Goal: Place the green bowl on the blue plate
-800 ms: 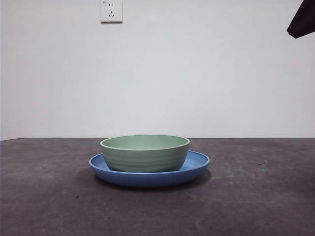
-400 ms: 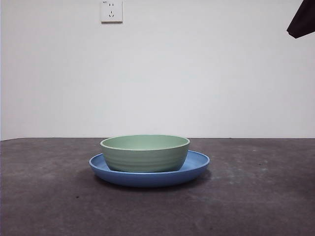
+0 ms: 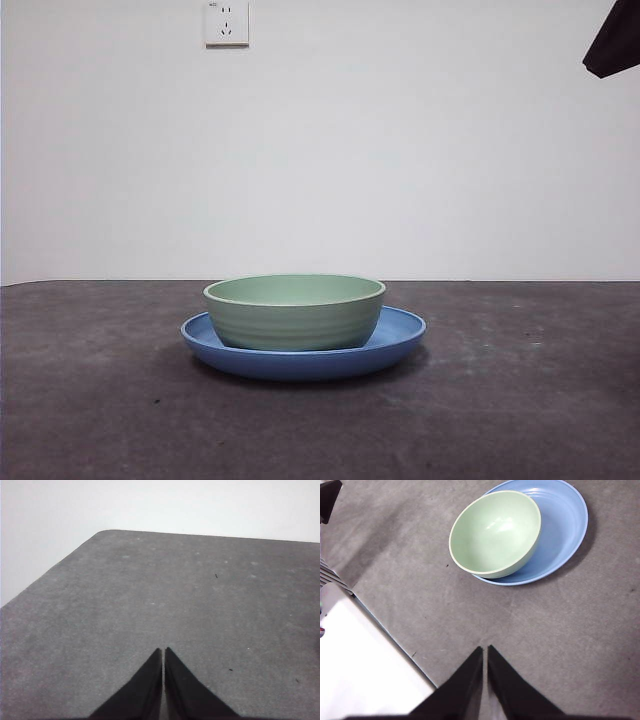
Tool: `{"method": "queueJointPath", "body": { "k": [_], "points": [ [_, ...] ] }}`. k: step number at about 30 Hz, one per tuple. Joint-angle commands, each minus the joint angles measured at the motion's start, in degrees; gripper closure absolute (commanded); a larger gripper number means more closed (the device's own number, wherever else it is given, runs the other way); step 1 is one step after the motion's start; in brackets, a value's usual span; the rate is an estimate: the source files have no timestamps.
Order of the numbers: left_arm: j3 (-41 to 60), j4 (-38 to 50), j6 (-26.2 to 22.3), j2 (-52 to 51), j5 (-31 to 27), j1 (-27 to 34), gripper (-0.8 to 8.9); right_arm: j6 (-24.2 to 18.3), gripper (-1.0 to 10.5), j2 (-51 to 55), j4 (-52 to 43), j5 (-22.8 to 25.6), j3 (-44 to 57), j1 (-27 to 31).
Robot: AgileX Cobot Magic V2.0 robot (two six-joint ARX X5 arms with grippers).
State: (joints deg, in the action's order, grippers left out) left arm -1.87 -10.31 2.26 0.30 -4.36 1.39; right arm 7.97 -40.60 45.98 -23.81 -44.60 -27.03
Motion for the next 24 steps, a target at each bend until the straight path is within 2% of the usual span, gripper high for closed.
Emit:
{"method": "queueJointPath", "body": {
  "k": [1,4,7,11,14,19,24],
  "points": [
    [1.2,-0.4,0.1,-0.1,-0.1,0.1,8.06,-5.9,9.4,1.5,-1.0,0.9,-0.1,2.0],
    [1.2,-0.4,0.1,-0.1,-0.1,0.1,8.06,-7.9,9.4,4.9,-5.2,1.5,1.5,6.7],
    [1.2,-0.4,0.1,-0.1,-0.1,0.1,8.06,-8.0,9.4,9.6,-11.4,1.6,4.9,12.7],
    [1.2,-0.4,0.1,-0.1,-0.1,0.1,8.05,-8.0,9.4,17.4,-22.4,1.8,13.8,21.2],
    [1.2,-0.4,0.1,-0.1,-0.1,0.1,8.06,-7.9,9.4,22.9,-29.3,1.9,20.8,25.4],
    [1.2,-0.4,0.1,-0.1,-0.1,0.1,8.06,-6.8,9.4,30.6,-37.6,6.7,30.3,28.4],
    [1.2,-0.4,0.1,-0.1,-0.2,0.1,8.06,-6.5,9.4,35.9,-40.4,13.2,36.6,28.7]
  ]
}}
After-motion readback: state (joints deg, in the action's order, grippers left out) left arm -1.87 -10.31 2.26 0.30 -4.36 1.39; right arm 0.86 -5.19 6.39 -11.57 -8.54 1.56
